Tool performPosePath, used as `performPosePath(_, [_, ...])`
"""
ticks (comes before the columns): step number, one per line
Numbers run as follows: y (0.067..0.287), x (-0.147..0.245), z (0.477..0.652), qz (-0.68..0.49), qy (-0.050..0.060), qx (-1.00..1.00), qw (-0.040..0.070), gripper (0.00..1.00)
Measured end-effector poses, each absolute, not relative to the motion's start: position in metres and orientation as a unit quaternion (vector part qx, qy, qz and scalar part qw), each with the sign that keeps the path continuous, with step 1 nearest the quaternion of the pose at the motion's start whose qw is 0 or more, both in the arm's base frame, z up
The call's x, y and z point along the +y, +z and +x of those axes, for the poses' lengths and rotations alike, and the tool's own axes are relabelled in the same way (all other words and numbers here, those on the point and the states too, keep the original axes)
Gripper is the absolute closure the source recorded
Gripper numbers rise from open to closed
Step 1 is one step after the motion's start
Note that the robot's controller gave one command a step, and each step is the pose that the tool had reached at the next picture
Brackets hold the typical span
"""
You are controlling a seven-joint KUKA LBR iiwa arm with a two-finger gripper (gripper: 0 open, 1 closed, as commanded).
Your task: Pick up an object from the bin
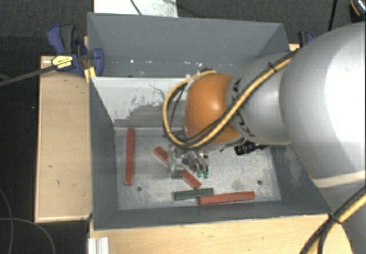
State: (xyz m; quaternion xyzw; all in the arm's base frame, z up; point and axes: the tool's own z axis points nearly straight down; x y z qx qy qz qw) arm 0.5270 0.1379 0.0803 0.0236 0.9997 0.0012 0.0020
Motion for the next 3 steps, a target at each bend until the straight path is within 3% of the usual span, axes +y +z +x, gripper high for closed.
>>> performPosePath(1, [0.0803,0.1378,0.527,0.024,0.001,1.0,0.002,0.0])
performPosePath(2, [0.0803,0.1378,0.527,0.024,0.001,1.0,0.002,1.0])
performPosePath(3, [0.0803,0.1379,0.527,0.025,0.001,1.0,0.002,0.0])
